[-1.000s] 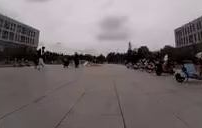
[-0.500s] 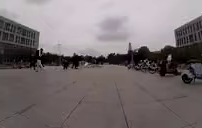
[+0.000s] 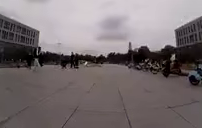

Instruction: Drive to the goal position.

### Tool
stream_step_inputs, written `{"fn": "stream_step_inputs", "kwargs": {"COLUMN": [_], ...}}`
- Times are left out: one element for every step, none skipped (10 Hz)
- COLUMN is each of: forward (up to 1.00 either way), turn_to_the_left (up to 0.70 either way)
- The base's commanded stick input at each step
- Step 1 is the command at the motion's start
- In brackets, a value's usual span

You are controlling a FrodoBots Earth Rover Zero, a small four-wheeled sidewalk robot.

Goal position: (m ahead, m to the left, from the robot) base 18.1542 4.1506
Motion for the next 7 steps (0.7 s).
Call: {"fn": "stream_step_inputs", "kwargs": {"forward": [0.66,0.66,0.66,0.66,0.66,0.66,0.66], "turn_to_the_left": [0.01,0.01,0.01,0.01,0.01,0.01,0.01]}}
